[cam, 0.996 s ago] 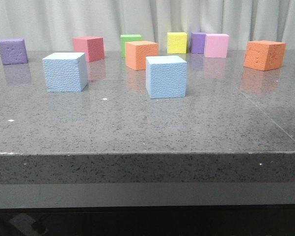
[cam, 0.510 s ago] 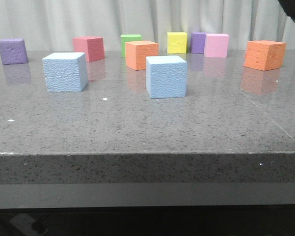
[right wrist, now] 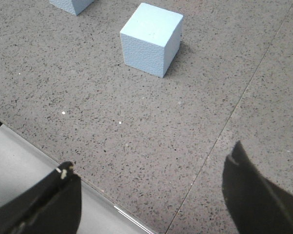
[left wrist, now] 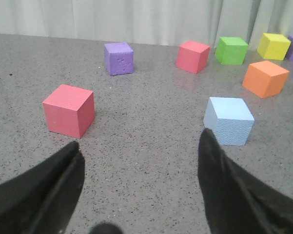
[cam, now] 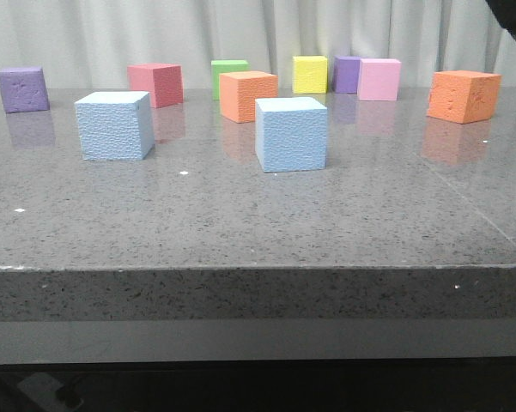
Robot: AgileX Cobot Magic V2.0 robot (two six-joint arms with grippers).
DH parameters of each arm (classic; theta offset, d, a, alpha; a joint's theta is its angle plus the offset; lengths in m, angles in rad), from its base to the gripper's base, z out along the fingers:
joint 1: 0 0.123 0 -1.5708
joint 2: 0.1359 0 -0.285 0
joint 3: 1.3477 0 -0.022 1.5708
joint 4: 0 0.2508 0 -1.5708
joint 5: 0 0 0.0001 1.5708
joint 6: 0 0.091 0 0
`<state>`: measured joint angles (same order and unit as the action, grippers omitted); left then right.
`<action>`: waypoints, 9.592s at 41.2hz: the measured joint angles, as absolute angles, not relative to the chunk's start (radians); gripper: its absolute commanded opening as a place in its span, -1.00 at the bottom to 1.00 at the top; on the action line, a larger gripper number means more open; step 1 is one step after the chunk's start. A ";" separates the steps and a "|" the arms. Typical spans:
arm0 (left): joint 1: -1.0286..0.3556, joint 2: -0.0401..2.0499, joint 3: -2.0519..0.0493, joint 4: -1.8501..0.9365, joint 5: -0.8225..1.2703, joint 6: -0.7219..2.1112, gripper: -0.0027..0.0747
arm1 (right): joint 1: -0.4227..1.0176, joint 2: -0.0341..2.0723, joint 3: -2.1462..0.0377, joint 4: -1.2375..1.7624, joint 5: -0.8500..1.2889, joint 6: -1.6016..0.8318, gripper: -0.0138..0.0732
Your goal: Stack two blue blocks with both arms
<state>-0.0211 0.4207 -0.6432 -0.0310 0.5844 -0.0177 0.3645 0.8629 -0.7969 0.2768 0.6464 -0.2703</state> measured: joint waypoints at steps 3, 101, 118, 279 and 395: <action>-0.039 0.466 -0.669 -0.035 0.584 0.000 0.55 | 0.365 0.863 -0.797 0.277 0.646 -0.270 0.69; -0.395 1.969 -2.094 -0.226 1.205 0.309 -0.04 | 0.365 0.863 -0.797 0.279 0.646 -0.270 0.69; -0.510 1.969 -2.163 -0.415 1.240 0.918 -0.04 | 0.365 0.863 -0.797 0.279 0.646 -0.270 0.69; -0.574 1.075 -1.365 -0.167 1.210 0.082 0.39 | 0.365 0.863 -0.797 0.279 0.646 -0.270 0.69; -0.182 0.180 -0.411 0.000 0.544 -0.076 -0.98 | 0.365 0.563 -0.797 0.181 0.891 -0.156 -0.97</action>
